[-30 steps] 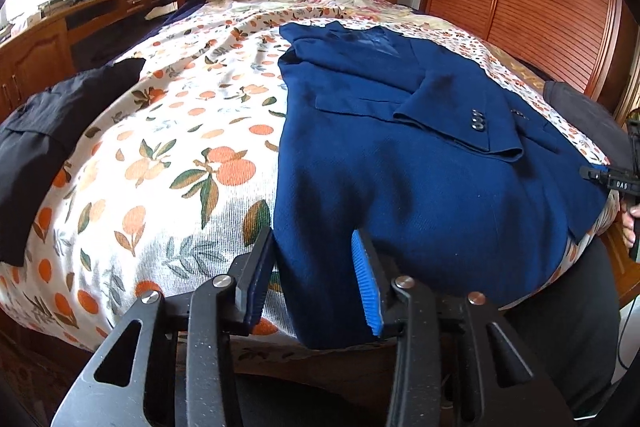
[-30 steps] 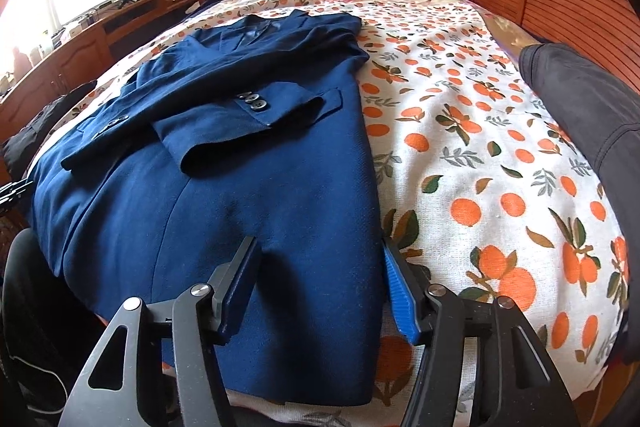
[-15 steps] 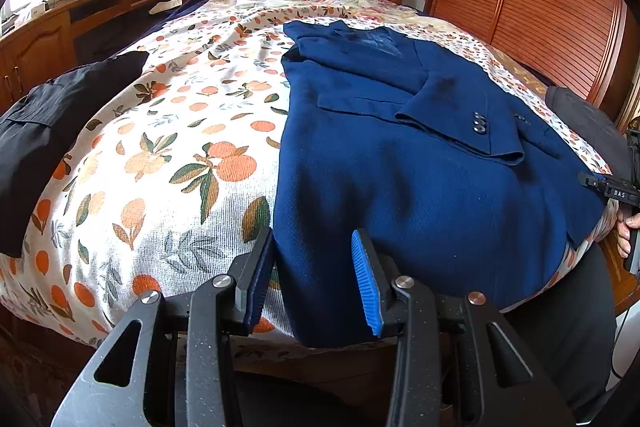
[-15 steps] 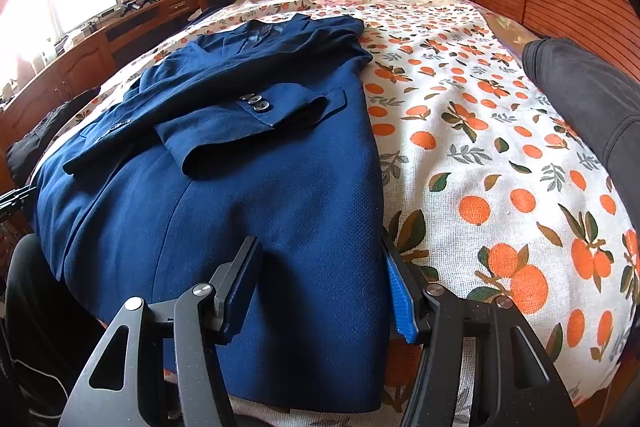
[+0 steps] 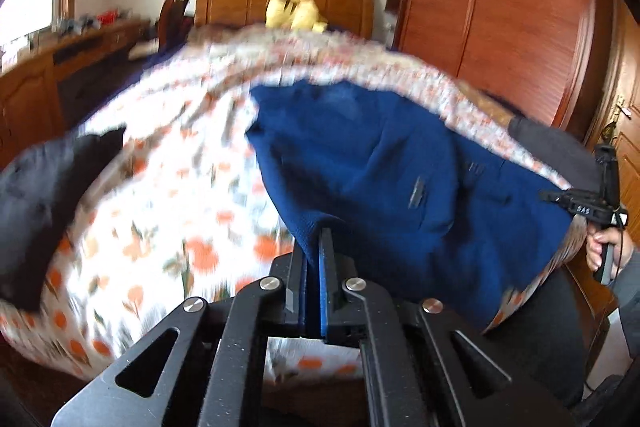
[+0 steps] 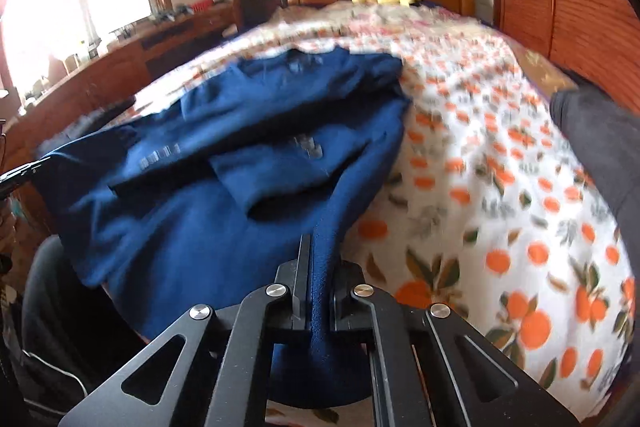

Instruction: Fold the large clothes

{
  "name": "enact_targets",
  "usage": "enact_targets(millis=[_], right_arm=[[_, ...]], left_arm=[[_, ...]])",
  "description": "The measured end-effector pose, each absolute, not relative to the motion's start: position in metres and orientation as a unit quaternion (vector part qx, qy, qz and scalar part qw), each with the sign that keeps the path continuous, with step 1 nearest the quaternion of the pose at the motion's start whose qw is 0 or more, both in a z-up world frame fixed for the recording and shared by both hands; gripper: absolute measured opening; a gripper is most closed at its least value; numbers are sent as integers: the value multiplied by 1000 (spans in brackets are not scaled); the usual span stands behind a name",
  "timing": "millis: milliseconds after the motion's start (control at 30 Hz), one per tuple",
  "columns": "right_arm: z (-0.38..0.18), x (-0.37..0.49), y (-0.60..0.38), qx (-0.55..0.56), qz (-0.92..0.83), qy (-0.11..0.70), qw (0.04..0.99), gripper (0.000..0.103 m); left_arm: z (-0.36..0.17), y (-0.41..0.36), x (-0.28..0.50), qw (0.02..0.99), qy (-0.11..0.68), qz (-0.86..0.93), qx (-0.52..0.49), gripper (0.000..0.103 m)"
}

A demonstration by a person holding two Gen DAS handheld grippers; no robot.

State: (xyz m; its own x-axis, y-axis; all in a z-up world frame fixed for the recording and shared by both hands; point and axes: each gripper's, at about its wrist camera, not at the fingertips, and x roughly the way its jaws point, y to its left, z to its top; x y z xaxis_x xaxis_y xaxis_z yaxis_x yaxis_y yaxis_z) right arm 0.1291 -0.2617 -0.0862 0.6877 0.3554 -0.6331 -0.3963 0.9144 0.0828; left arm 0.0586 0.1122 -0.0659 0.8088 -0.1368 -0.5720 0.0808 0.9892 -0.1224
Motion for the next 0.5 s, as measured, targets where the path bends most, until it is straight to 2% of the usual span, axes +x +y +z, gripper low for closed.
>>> enact_targets(millis=[167, 300, 500], right_arm=[[-34, 136, -256, -20, 230, 288, 929, 4], [3, 143, -252, -6, 235, 271, 933, 4], [56, 108, -259, -2, 249, 209, 946, 4]], left_arm=[[-5, 93, 85, 958, 273, -88, 8, 4], [39, 83, 95, 963, 251, -96, 12, 4], [81, 65, 62, 973, 199, -111, 37, 4]])
